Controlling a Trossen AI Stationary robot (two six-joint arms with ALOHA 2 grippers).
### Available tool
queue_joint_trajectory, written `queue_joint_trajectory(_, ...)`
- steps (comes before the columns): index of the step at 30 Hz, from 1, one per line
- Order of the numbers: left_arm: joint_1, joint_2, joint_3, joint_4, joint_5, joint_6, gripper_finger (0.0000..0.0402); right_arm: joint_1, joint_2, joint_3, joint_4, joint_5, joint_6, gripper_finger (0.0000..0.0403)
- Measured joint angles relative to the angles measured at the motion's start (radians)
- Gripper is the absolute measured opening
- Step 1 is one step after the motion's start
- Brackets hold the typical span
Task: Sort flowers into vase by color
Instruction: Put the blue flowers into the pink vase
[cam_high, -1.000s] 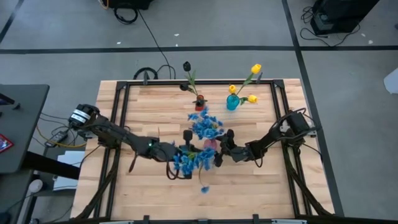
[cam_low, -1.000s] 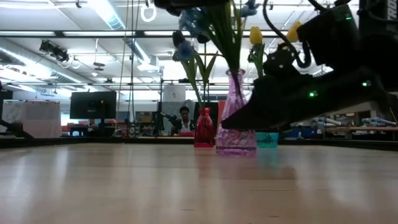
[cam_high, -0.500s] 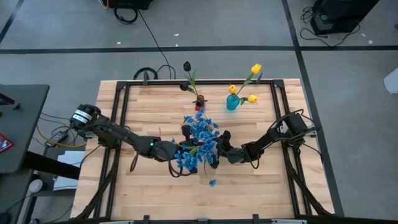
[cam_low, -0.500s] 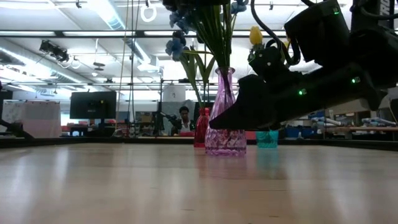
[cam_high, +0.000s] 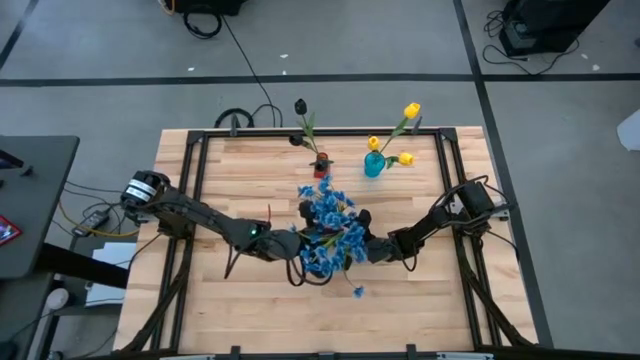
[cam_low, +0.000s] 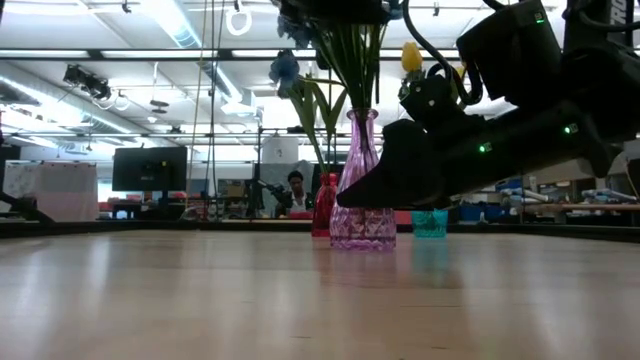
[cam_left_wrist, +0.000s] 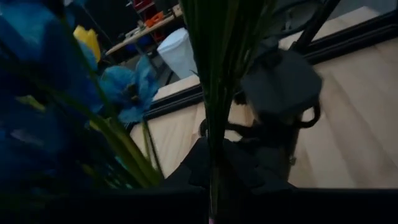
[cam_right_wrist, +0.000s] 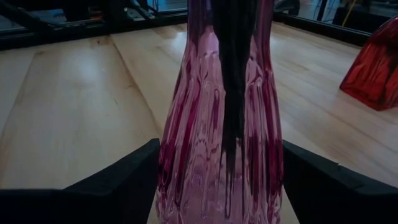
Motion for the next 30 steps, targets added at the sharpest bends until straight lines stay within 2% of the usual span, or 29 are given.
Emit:
queue_joint_trajectory(6, 0.0, 0.0, 0.006, -0.033, -0.062, 0.002, 0.0022, 0.0, 0.0, 0.0, -0.001, -0.006, 0.0, 0.0307)
queue_joint_trajectory(9, 0.007, 0.0, 0.026, -0.097, -0.063, 0.002, 0.0022, 0.0, 0.0, 0.0, -0.001, -0.006, 0.0, 0.0307)
queue_joint_trajectory(16, 0.035, 0.0, 0.029, -0.113, -0.031, -0.002, 0.0022, 0.0, -0.001, 0.0, -0.002, -0.006, 0.001, 0.0307)
queue_joint_trajectory(22, 0.069, 0.0, 0.029, -0.158, 0.036, -0.119, 0.0022, 0.003, -0.001, 0.0, -0.003, -0.006, 0.001, 0.0307)
queue_joint_trajectory(30, 0.074, 0.0, 0.029, -0.238, 0.021, -0.231, 0.0022, 0.003, -0.001, 0.0, -0.003, -0.006, 0.001, 0.0307)
